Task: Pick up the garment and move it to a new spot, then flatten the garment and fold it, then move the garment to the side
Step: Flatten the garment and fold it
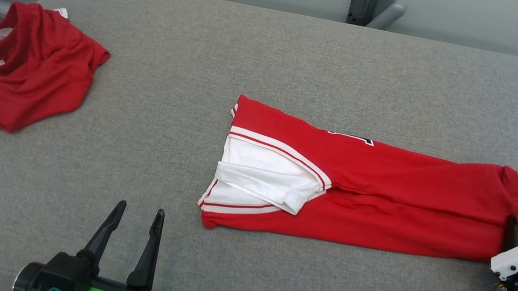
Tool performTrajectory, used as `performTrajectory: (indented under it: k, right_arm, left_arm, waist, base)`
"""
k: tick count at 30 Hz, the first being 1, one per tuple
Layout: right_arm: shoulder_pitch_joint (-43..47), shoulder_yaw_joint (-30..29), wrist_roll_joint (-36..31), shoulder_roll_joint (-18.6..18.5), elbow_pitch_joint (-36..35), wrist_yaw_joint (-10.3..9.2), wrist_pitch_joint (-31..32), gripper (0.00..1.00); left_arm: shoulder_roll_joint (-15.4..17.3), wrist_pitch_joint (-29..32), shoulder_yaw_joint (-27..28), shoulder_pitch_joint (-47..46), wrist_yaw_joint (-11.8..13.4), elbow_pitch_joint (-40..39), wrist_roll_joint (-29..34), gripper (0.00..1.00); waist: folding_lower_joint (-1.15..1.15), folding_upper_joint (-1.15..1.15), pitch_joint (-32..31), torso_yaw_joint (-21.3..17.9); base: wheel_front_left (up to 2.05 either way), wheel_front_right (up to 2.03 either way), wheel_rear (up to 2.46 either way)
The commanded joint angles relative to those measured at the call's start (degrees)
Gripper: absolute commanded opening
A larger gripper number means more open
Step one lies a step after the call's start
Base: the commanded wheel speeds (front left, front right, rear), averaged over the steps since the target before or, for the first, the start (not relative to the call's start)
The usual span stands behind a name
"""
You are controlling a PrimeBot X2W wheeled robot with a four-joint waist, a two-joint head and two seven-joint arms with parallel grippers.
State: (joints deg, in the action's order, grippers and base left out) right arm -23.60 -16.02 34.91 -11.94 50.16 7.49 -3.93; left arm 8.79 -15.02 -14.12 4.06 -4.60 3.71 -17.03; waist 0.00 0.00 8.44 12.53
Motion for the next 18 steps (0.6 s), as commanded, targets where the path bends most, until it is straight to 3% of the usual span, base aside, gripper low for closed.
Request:
performTrajectory:
  k: [1, 12, 18]
  right_arm:
    - [-0.2, 0.5, -0.2, 0.5, 0.4, -0.01, -0.2, 0.00]
    - [0.8, 2.0, 1.8, -3.6, -5.6, -0.02, -2.2, 0.00]
    - [1.4, 2.4, 1.3, -6.8, -10.9, -0.02, -0.1, 0.00]
  left_arm:
    - [-0.3, -0.1, 0.3, -0.9, -0.4, 0.1, 0.6, 1.00]
    - [-0.8, -0.1, 2.6, -1.2, -1.9, -0.1, 1.7, 1.00]
    - [-0.9, -0.1, 3.1, -1.0, -2.5, -0.3, 2.0, 1.00]
  waist:
    - [0.00, 0.00, 0.3, -0.4]
    - [0.00, 0.00, 1.5, -4.3]
    - [0.00, 0.00, 1.6, -6.8]
  base:
    - [0.00, 0.00, 0.00]
    - [0.00, 0.00, 0.00]
    - [0.00, 0.00, 0.00]
